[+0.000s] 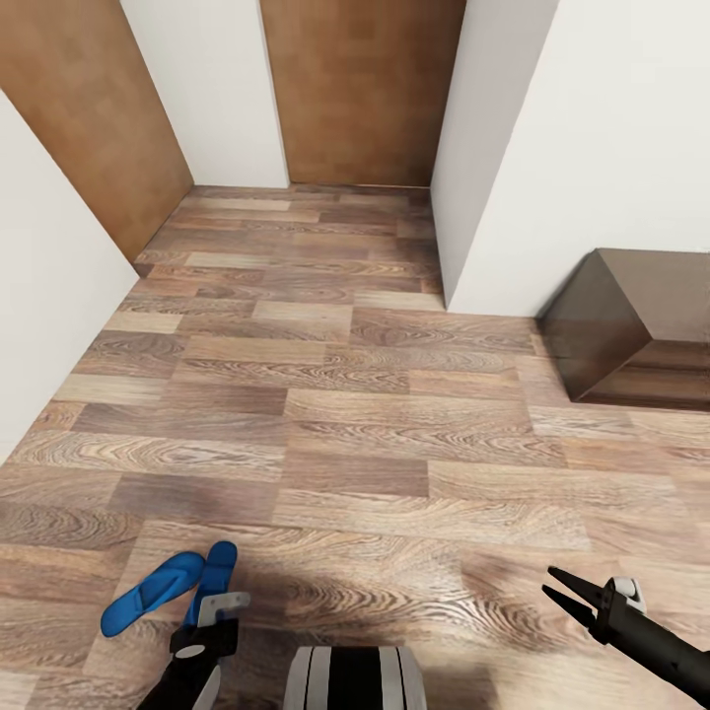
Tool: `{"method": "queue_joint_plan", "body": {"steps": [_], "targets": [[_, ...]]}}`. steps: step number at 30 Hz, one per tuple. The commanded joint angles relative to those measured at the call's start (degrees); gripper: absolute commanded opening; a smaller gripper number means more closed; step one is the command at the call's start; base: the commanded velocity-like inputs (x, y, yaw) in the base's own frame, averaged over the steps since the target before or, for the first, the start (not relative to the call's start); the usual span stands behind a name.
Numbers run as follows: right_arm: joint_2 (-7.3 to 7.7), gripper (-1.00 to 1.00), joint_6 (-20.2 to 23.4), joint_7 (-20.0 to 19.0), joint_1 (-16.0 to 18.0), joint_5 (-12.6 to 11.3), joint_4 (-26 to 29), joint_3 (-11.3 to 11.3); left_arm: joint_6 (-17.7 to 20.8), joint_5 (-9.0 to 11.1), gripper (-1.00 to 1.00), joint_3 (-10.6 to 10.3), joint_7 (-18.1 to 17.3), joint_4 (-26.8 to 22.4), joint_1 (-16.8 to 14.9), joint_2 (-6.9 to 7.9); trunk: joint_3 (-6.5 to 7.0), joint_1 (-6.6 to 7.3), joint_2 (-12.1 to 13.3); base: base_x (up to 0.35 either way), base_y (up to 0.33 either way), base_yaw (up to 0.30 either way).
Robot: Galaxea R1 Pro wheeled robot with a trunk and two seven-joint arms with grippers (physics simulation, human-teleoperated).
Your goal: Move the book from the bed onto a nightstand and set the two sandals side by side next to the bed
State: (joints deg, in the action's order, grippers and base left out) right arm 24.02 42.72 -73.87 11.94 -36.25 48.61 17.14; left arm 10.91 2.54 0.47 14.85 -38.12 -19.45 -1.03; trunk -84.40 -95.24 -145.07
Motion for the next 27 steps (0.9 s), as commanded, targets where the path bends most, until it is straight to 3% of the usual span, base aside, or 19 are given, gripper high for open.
{"method": "queue_joint_plan", "body": {"steps": [1,27], "targets": [[0.01,1.00,0.43,-0.04,0.01,-0.22,-0.01,-0.04,0.34,0.19,-1.00,0.06,0.09,-0.11,0.00,-0.03,0.19,0.03,0.00,0.000,0.000,0.000],[0.05,1.00,0.52,-0.04,0.01,-0.22,0.00,0.08,0.43,0.33,-1.00,0.06,-0.10,-0.11,0.02,-0.03,5.95,0.70,0.35,0.000,0.000,0.000]]}}
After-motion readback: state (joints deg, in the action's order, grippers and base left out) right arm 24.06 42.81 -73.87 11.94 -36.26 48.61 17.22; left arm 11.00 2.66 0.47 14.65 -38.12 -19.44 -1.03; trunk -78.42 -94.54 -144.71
